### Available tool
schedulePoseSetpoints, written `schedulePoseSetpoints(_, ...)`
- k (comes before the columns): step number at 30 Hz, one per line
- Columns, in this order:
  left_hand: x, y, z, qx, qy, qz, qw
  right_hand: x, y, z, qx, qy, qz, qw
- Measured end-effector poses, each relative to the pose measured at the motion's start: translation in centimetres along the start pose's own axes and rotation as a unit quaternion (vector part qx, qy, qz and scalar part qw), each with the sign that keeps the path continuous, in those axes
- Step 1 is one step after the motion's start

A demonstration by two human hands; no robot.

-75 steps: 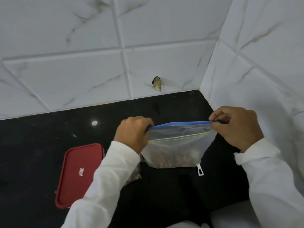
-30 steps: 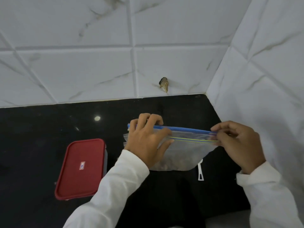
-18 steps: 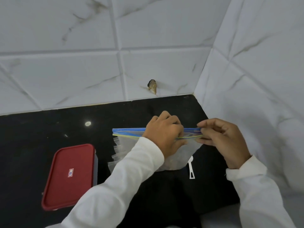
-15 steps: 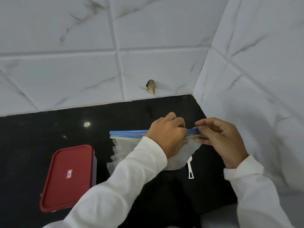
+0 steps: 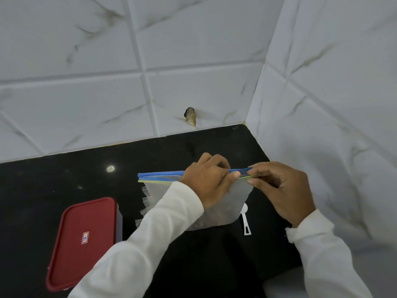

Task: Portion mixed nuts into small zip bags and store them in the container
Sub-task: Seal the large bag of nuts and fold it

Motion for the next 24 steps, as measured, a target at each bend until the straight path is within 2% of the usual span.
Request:
schedulePoseSetpoints(3,-0.2,0.4,-0.2,-0.054,-0.086,-0.055,0.993,0.1,0.0,-0.2,-0.006,0.011,0.019,1.0)
schedulePoseSetpoints(6,-0.4,0.4,-0.4,-0.117,-0.203,-0.111,0.966,0.0,0.1,-0.7,-0.032,-0.015,0.032,0.999)
schedulePoseSetpoints(9,-0.9,0.1,-0.4,-0.119,-0.247,-0.098,0.957,0.0,-0.1,-1.0,-0.054,-0.05,0.032,0.997)
schedulePoseSetpoints(11,-1.5,-0.1,-0.1,-0.077,-0.231,-0.05,0.969,0.0,-0.1,-1.0,-0.052,-0.058,0.021,0.997)
schedulePoseSetpoints(14,-1.9,-0.6,0.7,0.031,-0.124,0.054,0.99,0.0,0.0,-0.9,-0.041,-0.038,-0.019,0.998)
schedulePoseSetpoints(16,-1.8,-0.8,1.3,0.109,-0.042,0.124,0.985,0.1,0.2,-0.8,-0.037,-0.02,-0.045,0.998)
schedulePoseSetpoints(18,-1.6,-0.9,1.6,0.146,0.007,0.161,0.976,0.1,0.4,-0.7,-0.039,-0.016,-0.057,0.997)
schedulePoseSetpoints(21,-1.5,-1.1,1.4,0.136,-0.011,0.168,0.976,-0.2,0.7,-0.7,-0.038,-0.011,-0.051,0.998)
schedulePoseSetpoints(24,-1.6,-1.2,0.8,0.08,-0.071,0.113,0.988,-0.3,0.7,-0.7,-0.02,0.002,-0.028,0.999)
Point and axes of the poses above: each hand's wrist, its own y-axis towards the middle knuckle, its own x-axis out of the palm, z = x × y, the point moved 4 cm from there along y, towards the middle knuckle, and after that the axes turned 8 degrees about -x, right-handed, at the moved point
